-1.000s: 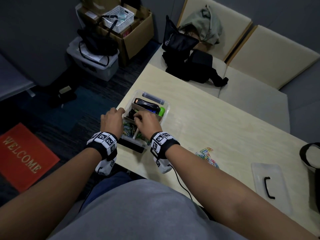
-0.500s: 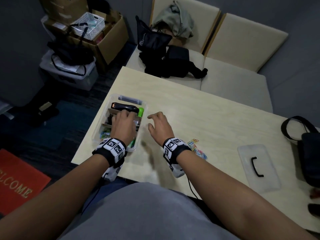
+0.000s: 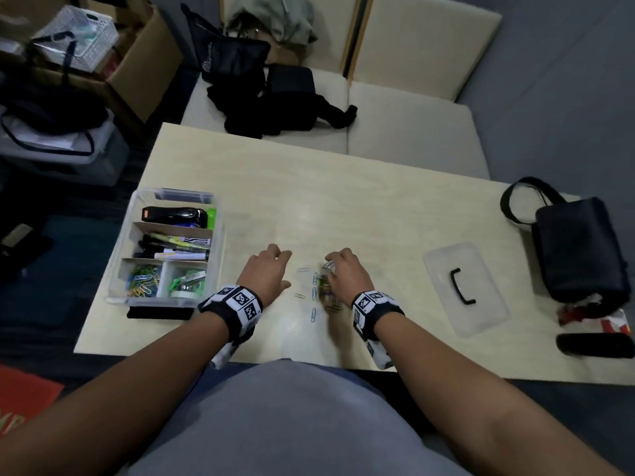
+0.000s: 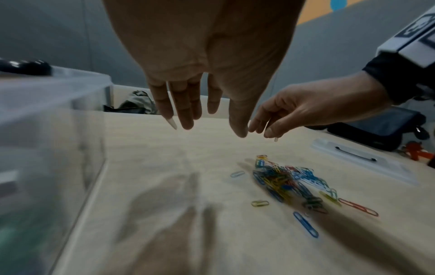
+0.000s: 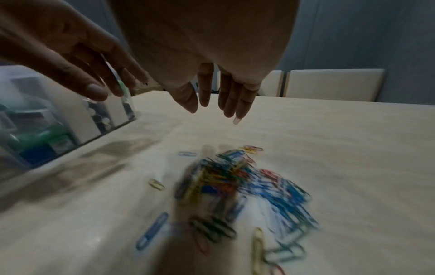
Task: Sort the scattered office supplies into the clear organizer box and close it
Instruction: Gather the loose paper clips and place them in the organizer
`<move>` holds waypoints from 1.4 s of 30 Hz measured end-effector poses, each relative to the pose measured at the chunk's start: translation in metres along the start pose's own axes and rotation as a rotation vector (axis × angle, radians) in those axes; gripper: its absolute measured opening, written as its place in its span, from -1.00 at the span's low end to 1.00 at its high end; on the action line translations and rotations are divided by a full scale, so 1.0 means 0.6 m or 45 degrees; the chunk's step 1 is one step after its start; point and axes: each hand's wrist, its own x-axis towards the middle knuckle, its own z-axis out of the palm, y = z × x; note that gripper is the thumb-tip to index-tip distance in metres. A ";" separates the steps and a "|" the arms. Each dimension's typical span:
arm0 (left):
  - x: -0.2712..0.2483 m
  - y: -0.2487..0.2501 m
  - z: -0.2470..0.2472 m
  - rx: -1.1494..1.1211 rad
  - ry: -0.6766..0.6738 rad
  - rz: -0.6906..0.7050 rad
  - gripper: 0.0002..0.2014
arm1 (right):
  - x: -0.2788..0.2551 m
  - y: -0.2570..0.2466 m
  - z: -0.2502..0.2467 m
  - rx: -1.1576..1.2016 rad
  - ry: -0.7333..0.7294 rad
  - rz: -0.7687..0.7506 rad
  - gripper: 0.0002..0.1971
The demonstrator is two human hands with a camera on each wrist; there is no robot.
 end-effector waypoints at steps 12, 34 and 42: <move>0.034 0.056 0.095 0.205 -0.373 0.128 -0.15 | -0.081 0.170 0.017 -0.124 -0.400 0.049 -0.74; 0.118 0.121 0.110 0.016 -0.284 0.081 -0.42 | -0.011 0.168 0.015 0.061 -0.039 -0.039 -0.67; 0.133 0.143 0.129 0.091 -0.271 0.138 -0.11 | -0.006 0.157 0.022 0.007 -0.205 0.053 -0.27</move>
